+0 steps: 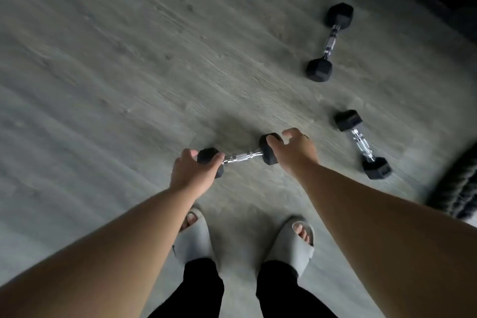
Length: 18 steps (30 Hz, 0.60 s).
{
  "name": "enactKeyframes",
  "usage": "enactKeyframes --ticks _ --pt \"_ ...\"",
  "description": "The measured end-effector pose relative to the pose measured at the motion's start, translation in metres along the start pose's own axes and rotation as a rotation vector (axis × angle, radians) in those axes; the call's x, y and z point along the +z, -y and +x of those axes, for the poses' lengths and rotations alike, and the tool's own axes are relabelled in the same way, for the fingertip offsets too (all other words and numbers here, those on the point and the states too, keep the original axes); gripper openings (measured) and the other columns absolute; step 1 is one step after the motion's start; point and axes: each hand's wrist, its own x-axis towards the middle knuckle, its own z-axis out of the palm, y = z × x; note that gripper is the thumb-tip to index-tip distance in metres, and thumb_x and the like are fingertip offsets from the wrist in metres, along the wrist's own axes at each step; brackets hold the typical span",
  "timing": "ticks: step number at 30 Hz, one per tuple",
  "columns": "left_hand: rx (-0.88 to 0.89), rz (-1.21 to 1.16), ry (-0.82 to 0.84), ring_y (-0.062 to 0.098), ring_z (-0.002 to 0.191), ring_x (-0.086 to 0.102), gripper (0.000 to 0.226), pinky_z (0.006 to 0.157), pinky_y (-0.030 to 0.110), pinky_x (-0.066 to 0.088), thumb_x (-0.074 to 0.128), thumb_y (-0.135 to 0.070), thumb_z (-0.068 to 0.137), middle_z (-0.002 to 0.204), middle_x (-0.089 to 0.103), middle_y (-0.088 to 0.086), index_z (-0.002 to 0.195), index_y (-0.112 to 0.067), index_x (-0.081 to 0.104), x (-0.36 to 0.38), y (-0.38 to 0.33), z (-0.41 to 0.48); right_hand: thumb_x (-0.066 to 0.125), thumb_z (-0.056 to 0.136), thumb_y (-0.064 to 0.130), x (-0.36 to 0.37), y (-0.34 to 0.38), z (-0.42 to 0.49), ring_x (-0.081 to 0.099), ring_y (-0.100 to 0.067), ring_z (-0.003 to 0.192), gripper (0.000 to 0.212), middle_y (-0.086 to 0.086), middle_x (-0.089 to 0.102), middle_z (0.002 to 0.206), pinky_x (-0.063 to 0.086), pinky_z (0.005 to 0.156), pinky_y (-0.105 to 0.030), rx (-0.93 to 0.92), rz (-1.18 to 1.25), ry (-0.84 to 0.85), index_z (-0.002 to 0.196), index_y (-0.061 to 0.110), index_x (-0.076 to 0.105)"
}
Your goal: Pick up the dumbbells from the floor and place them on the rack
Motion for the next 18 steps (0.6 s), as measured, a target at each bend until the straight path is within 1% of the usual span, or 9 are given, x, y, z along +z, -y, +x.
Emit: enactKeyframes --ticks 2,3,4,7,8,11,13,15,18 --pt "-0.073 -0.054 -0.032 0.030 0.122 0.057 0.094 0.088 0.034 0.046 0.074 -0.071 0.069 0.139 0.055 0.012 0.140 -0.014 0.049 0.022 0.007 0.022 0.058 0.081 0.064 0.013 -0.009 0.027 0.062 -0.034 0.107 0.067 -0.001 0.055 0.120 0.060 0.082 -0.046 0.043 0.001 -0.022 0.138 0.029 0.052" --pt "-0.093 -0.068 -0.032 0.030 0.123 0.057 0.098 0.088 0.035 0.046 0.074 -0.072 0.068 0.140 0.053 0.012 0.142 -0.015 0.048 0.034 0.012 0.033 0.060 0.080 0.066 0.021 -0.016 0.040 0.062 -0.034 0.108 0.069 -0.001 0.054 0.120 0.059 0.082 -0.045 0.062 0.008 -0.025 0.139 0.029 0.052" --pt "-0.116 -0.077 -0.021 0.030 0.121 0.057 0.099 0.087 0.035 0.046 0.074 -0.073 0.066 0.139 0.053 0.012 0.142 -0.015 0.047 0.045 0.017 0.042 0.061 0.080 0.067 0.029 -0.021 0.051 0.061 -0.033 0.109 0.071 -0.002 0.054 0.122 0.058 0.079 -0.042 0.085 0.026 -0.012 0.139 0.029 0.051" --pt "-0.145 -0.074 -0.050 0.031 0.113 0.060 0.097 0.087 0.038 0.052 0.076 -0.072 0.065 0.134 0.055 0.013 0.138 -0.014 0.051 0.071 0.028 0.069 0.063 0.077 0.070 0.053 -0.030 0.080 0.061 -0.028 0.105 0.075 -0.004 0.060 0.125 0.047 0.062 -0.029 0.092 0.049 -0.021 0.139 0.029 0.053" --pt "-0.149 -0.069 -0.062 0.031 0.110 0.060 0.096 0.085 0.039 0.052 0.078 -0.070 0.065 0.133 0.055 0.014 0.137 -0.014 0.051 0.076 0.030 0.074 0.063 0.077 0.070 0.060 -0.031 0.086 0.061 -0.027 0.105 0.075 -0.004 0.061 0.124 0.047 0.062 -0.029 0.090 0.057 -0.019 0.138 0.028 0.053" --pt "-0.180 -0.126 -0.079 0.024 0.096 0.059 0.090 0.073 0.033 0.047 0.085 -0.063 0.061 0.125 0.061 0.013 0.130 -0.013 0.054 0.087 0.038 0.093 0.067 0.076 0.067 0.079 -0.031 0.101 0.061 -0.029 0.107 0.078 -0.005 0.061 0.121 0.057 0.081 -0.038 0.115 0.060 -0.008 0.141 0.028 0.050" --pt "-0.220 -0.166 -0.071 0.026 0.094 0.064 0.086 0.074 0.039 0.056 0.088 -0.061 0.057 0.115 0.066 0.012 0.123 -0.013 0.059 0.092 0.041 0.102 0.070 0.076 0.067 0.086 -0.032 0.109 0.062 -0.030 0.105 0.079 -0.005 0.062 0.119 0.059 0.082 -0.041 0.135 0.054 -0.011 0.140 0.026 0.050" --pt "-0.228 -0.185 -0.086 0.031 0.095 0.067 0.078 0.078 0.044 0.059 0.088 -0.057 0.058 0.106 0.068 0.011 0.117 -0.015 0.061 0.095 0.045 0.107 0.074 0.074 0.065 0.091 -0.034 0.114 0.064 -0.027 0.100 0.075 -0.005 0.063 0.116 0.059 0.075 -0.038 0.139 0.050 -0.016 0.133 0.023 0.055" --pt "-0.198 -0.171 -0.083 0.029 0.089 0.070 0.061 0.075 0.041 0.060 0.080 -0.052 0.058 0.092 0.074 0.011 0.106 -0.016 0.067 0.097 0.051 0.108 0.079 0.071 0.053 0.090 -0.035 0.118 0.064 -0.023 0.091 0.064 -0.005 0.064 0.110 0.052 0.061 -0.030 0.125 0.052 -0.017 0.123 0.022 0.059"
